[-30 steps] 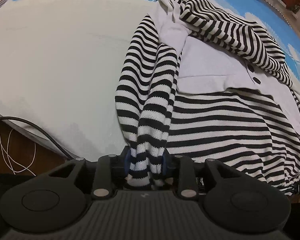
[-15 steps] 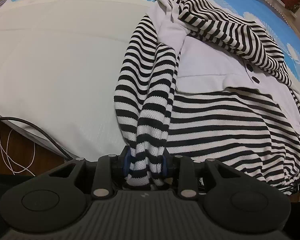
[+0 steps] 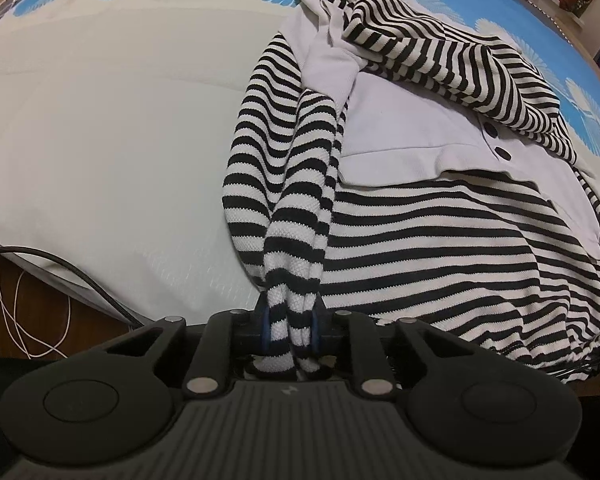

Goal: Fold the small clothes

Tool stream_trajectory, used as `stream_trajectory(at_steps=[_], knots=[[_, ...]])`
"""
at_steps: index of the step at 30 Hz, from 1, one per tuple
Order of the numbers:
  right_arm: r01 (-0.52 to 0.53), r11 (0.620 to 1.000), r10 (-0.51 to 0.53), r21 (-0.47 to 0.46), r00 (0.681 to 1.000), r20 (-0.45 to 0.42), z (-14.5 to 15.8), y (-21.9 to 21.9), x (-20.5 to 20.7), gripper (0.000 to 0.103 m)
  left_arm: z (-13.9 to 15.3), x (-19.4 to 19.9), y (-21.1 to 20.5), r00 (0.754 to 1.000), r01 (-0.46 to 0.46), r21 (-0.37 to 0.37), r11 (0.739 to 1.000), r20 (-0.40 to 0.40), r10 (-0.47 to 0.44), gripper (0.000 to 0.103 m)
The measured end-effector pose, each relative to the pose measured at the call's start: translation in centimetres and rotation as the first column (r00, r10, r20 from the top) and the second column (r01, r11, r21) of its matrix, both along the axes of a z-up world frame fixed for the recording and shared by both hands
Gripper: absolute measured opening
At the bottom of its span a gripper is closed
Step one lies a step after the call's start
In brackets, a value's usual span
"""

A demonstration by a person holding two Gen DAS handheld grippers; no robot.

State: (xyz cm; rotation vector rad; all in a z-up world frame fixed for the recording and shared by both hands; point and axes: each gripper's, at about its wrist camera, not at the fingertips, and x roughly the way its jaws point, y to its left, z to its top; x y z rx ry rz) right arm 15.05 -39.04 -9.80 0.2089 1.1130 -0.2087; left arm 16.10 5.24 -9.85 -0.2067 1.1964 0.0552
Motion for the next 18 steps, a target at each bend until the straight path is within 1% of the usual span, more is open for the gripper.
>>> stream_trajectory(at_steps=[2, 3, 4, 6, 10, 13, 14, 15, 16, 18], knots=[[-0.002, 1.0, 0.002, 0.004, 1.0, -0.011, -0.1, 0.04, 0.08, 0.011, -0.02, -0.01, -0.02, 1.0, 0.001, -0.001, 1.0, -0.002, -0.001, 0.02], [-0.003, 1.0, 0.003, 0.006, 1.0, -0.02, -0.21, 0.07, 0.12, 0.016, -0.02, -0.02, -0.05, 1.0, 0.003, 0.0, 1.0, -0.003, -0.003, 0.02], [-0.003, 1.0, 0.003, 0.002, 1.0, -0.025, -0.3, 0.17, 0.12, 0.017, -0.02, -0.02, -0.06, 1.0, 0.005, 0.001, 1.0, -0.004, -0.005, 0.02], [-0.011, 1.0, 0.01, -0.011, 0.999, -0.03, -0.36, 0.35, 0.12, 0.017, -0.03, 0.01, -0.09, 1.0, 0.005, 0.001, 1.0, -0.007, -0.005, 0.021], [-0.016, 1.0, 0.015, -0.019, 0.999, -0.033, -0.44, 0.45, 0.12, 0.017, -0.07, 0.09, 0.01, 1.0, -0.001, 0.006, 1.0, -0.015, 0.001, 0.026], [-0.019, 1.0, 0.018, -0.022, 0.999, -0.032, -0.45, 0.46, 0.11, 0.017, -0.07, 0.09, -0.08, 1.0, 0.004, 0.015, 1.0, -0.016, -0.004, 0.026], [-0.022, 0.999, 0.021, -0.023, 0.999, -0.032, -0.48, 0.45, 0.14, 0.017, -0.06, 0.07, -0.19, 1.0, 0.009, 0.02, 1.0, -0.015, -0.008, 0.025], [-0.024, 0.999, 0.023, -0.024, 0.999, -0.03, -0.45, 0.46, 0.12, 0.016, -0.02, 0.03, -0.3, 1.0, 0.015, 0.024, 1.0, -0.012, -0.014, 0.022], [-0.025, 0.999, 0.025, -0.023, 0.999, -0.025, -0.37, 0.45, 0.08, 0.015, 0.04, 0.01, -0.49, 1.0, 0.024, 0.027, 0.999, -0.007, -0.024, 0.016], [-0.021, 0.999, 0.021, -0.025, 1.0, -0.003, -0.02, 0.37, -0.02, 0.009, 0.31, -0.11, -0.91, 0.999, 0.045, 0.043, 0.998, 0.009, -0.045, 0.012]])
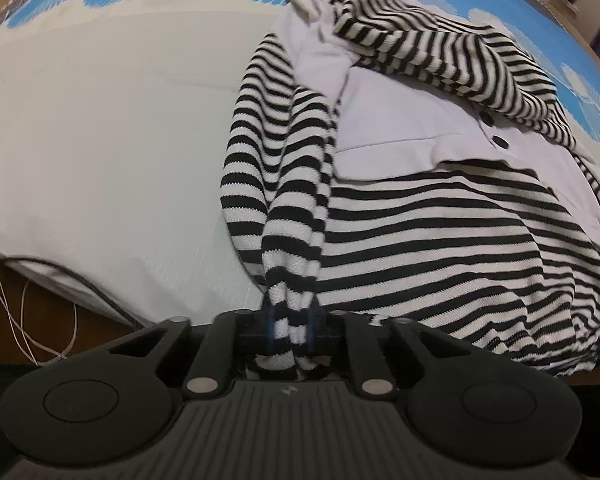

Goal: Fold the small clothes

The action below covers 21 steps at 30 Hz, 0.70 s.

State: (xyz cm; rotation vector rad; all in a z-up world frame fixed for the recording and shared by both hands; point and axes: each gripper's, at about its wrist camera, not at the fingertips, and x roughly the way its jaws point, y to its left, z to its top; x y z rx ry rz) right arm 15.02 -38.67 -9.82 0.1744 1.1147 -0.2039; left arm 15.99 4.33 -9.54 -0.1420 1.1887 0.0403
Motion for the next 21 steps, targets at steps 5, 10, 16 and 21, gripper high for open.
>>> stream_trajectory(at_steps=[5, 10, 16, 21], knots=[[0.027, 0.999, -0.029, 0.024, 0.993, 0.11, 2.0, -0.5, -0.6, 0.008, 1.1, -0.4, -0.3, 0.998, 0.004, 0.008, 1.0, 0.057, -0.004, 0.01], [0.015, 0.998, -0.033, 0.068, 0.962, 0.272, 6.1, -1.0, -2.0, 0.007, 4.3, -1.4, -0.9, 0.982, 0.032, 0.003, 0.999, 0.187, -0.032, 0.009], [-0.034, 0.991, -0.024, 0.13, 0.907, 0.42, 13.3, -2.7, -6.1, 0.006, 11.4, -5.6, -0.1, 0.945, 0.1, -0.109, 0.989, 0.321, -0.061, 0.009], [-0.068, 0.987, -0.011, 0.147, 0.877, 0.481, 18.2, -4.8, -11.6, 0.006, 14.8, -10.2, 0.9, 0.922, 0.151, -0.183, 0.971, 0.381, -0.072, 0.009]])
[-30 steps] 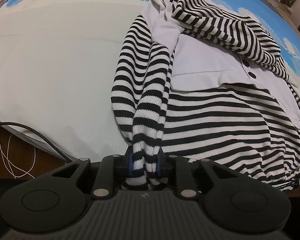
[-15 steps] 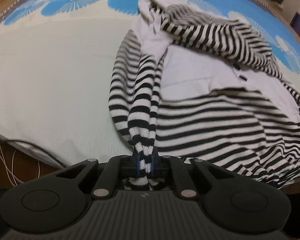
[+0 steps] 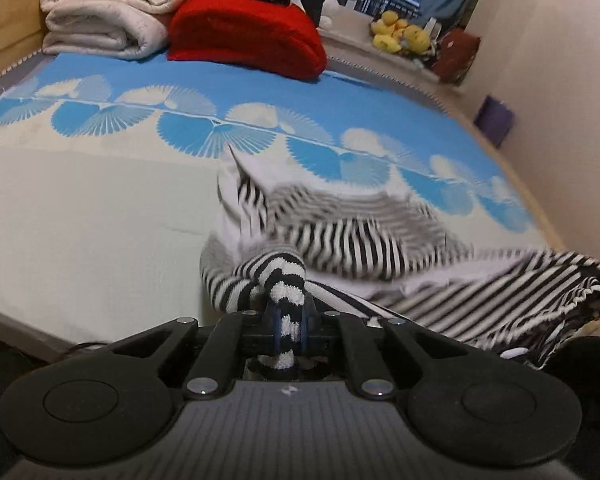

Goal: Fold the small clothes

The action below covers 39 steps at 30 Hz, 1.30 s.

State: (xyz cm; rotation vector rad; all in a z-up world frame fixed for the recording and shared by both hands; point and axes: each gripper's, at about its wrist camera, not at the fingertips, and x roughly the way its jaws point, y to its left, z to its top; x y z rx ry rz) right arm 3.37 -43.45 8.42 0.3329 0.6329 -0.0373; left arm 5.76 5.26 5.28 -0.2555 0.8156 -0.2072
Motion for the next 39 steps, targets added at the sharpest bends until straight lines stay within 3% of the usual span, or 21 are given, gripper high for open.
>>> stream_trajectory(at_steps=[3, 6, 7, 10, 12, 13, 15, 18, 19, 21, 22, 25, 27, 30, 33, 37, 39], knots=[[0.023, 0.997, -0.022, 0.069, 1.0, -0.021, 0.5, -1.8, 0.0, 0.006, -0.1, 1.6, 0.9, 0.999, -0.015, -0.065, 0.998, -0.037, 0.012, 0.009], [0.024, 0.997, -0.021, 0.077, 0.999, -0.045, -0.2, -2.0, 3.7, 0.006, -0.2, 6.7, 1.0, 0.999, -0.009, -0.046, 0.999, -0.034, 0.007, 0.009], [0.026, 0.997, -0.022, 0.071, 0.998, -0.054, -0.5, -1.7, 5.6, 0.006, -0.4, 9.1, 1.2, 0.999, -0.013, -0.048, 0.999, -0.042, 0.011, 0.009], [-0.017, 0.998, 0.024, 0.063, 0.993, -0.114, -2.2, -0.5, 13.2, 0.006, -1.9, 16.9, 1.3, 0.998, -0.027, 0.041, 0.999, -0.053, 0.029, 0.01], [-0.044, 0.999, 0.047, 0.024, 0.985, -0.165, -4.1, 0.3, 18.7, 0.01, -4.1, 21.9, 0.6, 0.994, 0.038, 0.09, 0.995, -0.107, -0.028, 0.016], [-0.03, 1.0, 0.029, 0.001, 0.98, -0.195, -5.4, 0.4, 21.2, 0.013, -5.5, 24.0, 0.7, 0.986, 0.057, 0.084, 0.995, -0.159, -0.043, 0.02], [0.027, 0.999, -0.032, -0.024, 0.967, -0.252, -7.7, -0.3, 24.7, 0.023, -7.5, 26.3, 2.1, 0.978, -0.019, 0.068, 0.998, -0.206, 0.033, 0.028], [0.121, 0.993, -0.121, -0.013, 0.959, -0.255, -9.4, -2.2, 25.5, 0.024, -7.3, 26.4, 4.6, 0.969, -0.14, -0.035, 0.99, -0.21, 0.129, 0.04], [0.149, 0.989, -0.141, 0.007, 0.953, -0.267, -9.5, -2.9, 25.4, 0.026, -6.8, 26.4, 5.2, 0.974, -0.137, -0.082, 0.987, -0.191, 0.119, 0.045], [0.145, 0.988, -0.13, 0.058, 0.969, -0.211, -8.9, -3.8, 24.7, 0.03, -5.9, 26.3, 5.6, 0.987, -0.096, -0.107, 0.99, -0.142, 0.08, 0.056], [0.117, 0.992, -0.108, 0.039, 0.976, -0.192, -8.7, -3.7, 24.6, 0.031, -5.7, 26.1, 5.4, 0.991, -0.066, -0.091, 0.994, -0.12, 0.055, 0.065], [-0.04, 0.997, 0.028, -0.068, 0.983, -0.181, -8.9, -2.4, 24.9, 0.038, -6.2, 26.0, 3.5, 0.993, 0.043, -0.019, 0.999, -0.113, -0.045, 0.082], [-0.154, 0.981, 0.129, -0.118, 0.972, -0.196, -10.0, -1.3, 24.8, 0.051, -7.3, 25.9, 1.6, 0.984, 0.122, 0.056, 0.991, -0.138, -0.113, 0.083], [-0.291, 0.933, 0.223, -0.211, 0.929, -0.294, -12.0, 0.8, 25.1, 0.053, -9.1, 25.1, -1.2, 0.973, 0.203, 0.183, 0.962, -0.149, -0.177, 0.084], [-0.395, 0.87, 0.307, -0.295, 0.902, -0.302, -12.5, 3.0, 25.0, 0.058, -10.5, 25.3, -2.9, 0.969, 0.228, 0.278, 0.933, -0.156, -0.191, 0.084], [-0.439, 0.84, 0.337, -0.319, 0.882, -0.328, -13.8, 4.4, 26.0, 0.06, -11.1, 27.4, -3.2, 0.98, 0.18, 0.294, 0.939, -0.135, -0.145, 0.084], [-0.466, 0.805, 0.349, -0.367, 0.872, -0.343, -14.5, 5.2, 26.6, 0.06, -11.3, 28.4, -3.5, 0.982, 0.17, 0.292, 0.941, -0.126, -0.139, 0.084]])
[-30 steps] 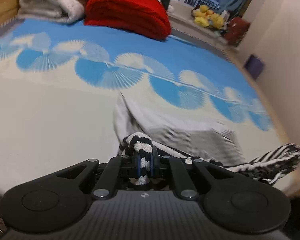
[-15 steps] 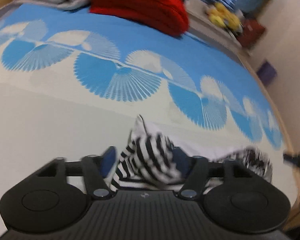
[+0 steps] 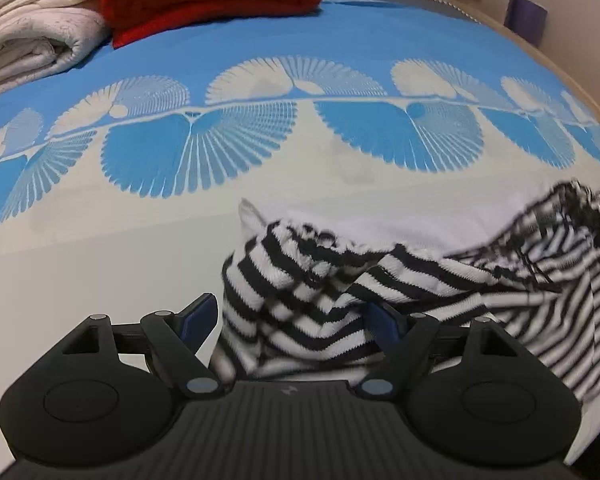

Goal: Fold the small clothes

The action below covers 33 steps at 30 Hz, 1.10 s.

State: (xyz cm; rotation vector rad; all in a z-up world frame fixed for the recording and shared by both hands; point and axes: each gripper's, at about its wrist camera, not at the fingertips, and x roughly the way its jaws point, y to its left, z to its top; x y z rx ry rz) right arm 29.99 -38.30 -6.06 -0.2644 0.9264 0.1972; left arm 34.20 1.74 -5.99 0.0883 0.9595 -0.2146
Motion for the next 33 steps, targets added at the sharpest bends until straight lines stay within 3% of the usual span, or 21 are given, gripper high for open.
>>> stream_trajectory(at_steps=[3, 5, 7, 8, 10, 11, 12, 13, 16, 19, 21, 23, 25, 27, 31, 33], knots=[[-0.019, 0.998, 0.022, -0.068, 0.999, 0.038, -0.7, 0.8, 1.0, 0.06, -0.1, 2.0, -0.5, 1.0, -0.001, 0.014, 1.0, 0.013, 0.001, 0.081], [0.001, 0.997, 0.003, -0.077, 0.999, 0.051, -1.2, 0.7, 2.2, 0.06, -0.4, 3.1, -0.6, 1.0, 0.011, -0.002, 1.0, 0.006, -0.011, 0.072], [0.01, 0.998, -0.006, -0.061, 0.998, 0.056, -1.3, 0.5, 3.2, 0.06, -0.6, 3.8, -0.7, 0.999, 0.034, -0.032, 0.999, -0.014, -0.035, 0.042], [0.016, 0.999, -0.013, -0.049, 0.998, 0.06, -1.4, 0.3, 3.8, 0.059, -0.6, 4.1, -0.7, 0.999, 0.05, -0.042, 0.998, -0.016, -0.051, 0.035], [0.023, 1.0, -0.022, -0.021, 0.998, 0.061, -1.6, 0.0, 4.8, 0.05, -0.2, 4.4, -0.8, 0.997, 0.079, -0.032, 0.996, 0.009, -0.079, 0.019], [0.019, 1.0, -0.019, 0.005, 0.998, 0.054, -1.6, -0.3, 5.4, 0.031, 0.1, 4.6, -0.6, 0.997, 0.082, -0.037, 0.996, 0.021, -0.081, 0.018], [0.025, 1.0, -0.026, 0.016, 0.998, 0.054, -1.6, -0.5, 5.9, 0.019, 0.6, 4.6, -0.4, 0.997, 0.074, -0.054, 0.996, 0.034, -0.072, 0.014], [0.05, 0.998, -0.052, 0.03, 0.996, 0.073, -1.1, -0.7, 6.4, 0.017, 1.2, 4.7, 0.0, 0.997, 0.062, -0.077, 0.995, 0.057, -0.057, 0.013], [0.139, 0.966, -0.176, 0.217, 0.971, 0.164, 2.1, -2.3, 7.4, 0.014, 2.8, 5.3, 1.3, 0.993, 0.004, -0.15, 0.989, 0.115, 0.013, 0.012], [0.197, 0.922, -0.277, 0.333, 0.937, 0.213, 3.5, -2.8, 8.8, 0.014, 2.5, 6.8, 1.8, 0.993, -0.065, -0.169, 0.984, 0.087, 0.081, 0.011], [0.24, 0.913, -0.312, 0.33, 0.932, 0.185, 2.5, -2.2, 10.5, 0.014, 1.7, 7.9, 1.7, 0.993, -0.102, -0.158, 0.982, 0.037, 0.109, 0.012], [0.281, 0.914, -0.334, 0.293, 0.931, 0.147, 0.9, -1.4, 12.3, 0.015, 1.0, 8.8, 1.9, 0.991, -0.136, -0.16, 0.978, -0.012, 0.136, 0.021], [0.342, 0.91, -0.373, 0.236, 0.923, 0.1, -0.9, -0.9, 13.9, 0.021, 0.4, 9.4, 2.3, 0.985, -0.165, -0.153, 0.974, -0.069, 0.156, 0.048], [0.408, 0.888, -0.421, 0.212, 0.907, 0.019, -2.3, -1.2, 14.6, 0.037, 0.4, 9.1, 3.0, 0.983, -0.168, -0.157, 0.973, -0.1, 0.154, 0.051], [0.396, 0.866, -0.41, 0.307, 0.912, -0.021, -0.4, -3.0, 12.9, 0.04, 1.4, 7.8, 5.0, 0.982, -0.136, -0.235, 0.962, -0.163, 0.099, 0.06], [0.354, 0.869, -0.377, 0.346, 0.926, -0.002, 1.5, -4.1, 11.3, 0.056, 1.5, 6.8, 6.0, 0.977, -0.127, -0.264, 0.956, -0.199, 0.075, 0.06]])
